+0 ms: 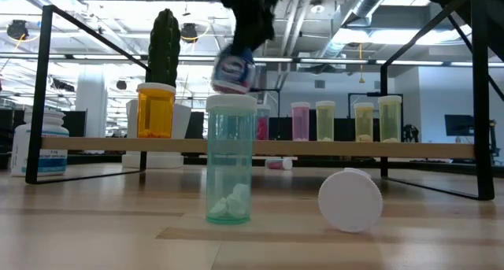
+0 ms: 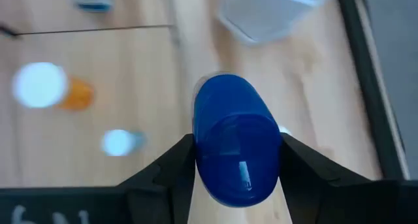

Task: Pick and place medicine bottles onto shelf by color
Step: Put the large blue pill bottle on the shelf

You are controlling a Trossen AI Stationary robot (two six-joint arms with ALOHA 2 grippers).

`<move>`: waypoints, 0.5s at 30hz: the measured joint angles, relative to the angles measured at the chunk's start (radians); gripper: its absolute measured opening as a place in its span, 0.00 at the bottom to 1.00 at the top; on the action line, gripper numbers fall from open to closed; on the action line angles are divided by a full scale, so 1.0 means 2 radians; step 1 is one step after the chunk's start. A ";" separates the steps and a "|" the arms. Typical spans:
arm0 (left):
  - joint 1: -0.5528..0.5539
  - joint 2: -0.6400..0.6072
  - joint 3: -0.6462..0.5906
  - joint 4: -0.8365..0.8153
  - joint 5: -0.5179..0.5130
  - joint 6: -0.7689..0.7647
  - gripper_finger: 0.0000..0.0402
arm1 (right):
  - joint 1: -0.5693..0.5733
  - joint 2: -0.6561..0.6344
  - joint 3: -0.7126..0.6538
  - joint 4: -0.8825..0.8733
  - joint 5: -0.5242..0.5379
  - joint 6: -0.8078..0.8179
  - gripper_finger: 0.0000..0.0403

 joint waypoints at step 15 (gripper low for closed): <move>-0.023 0.000 0.000 0.000 0.043 -0.026 0.64 | 0.039 0.047 -0.004 0.077 0.000 0.006 0.49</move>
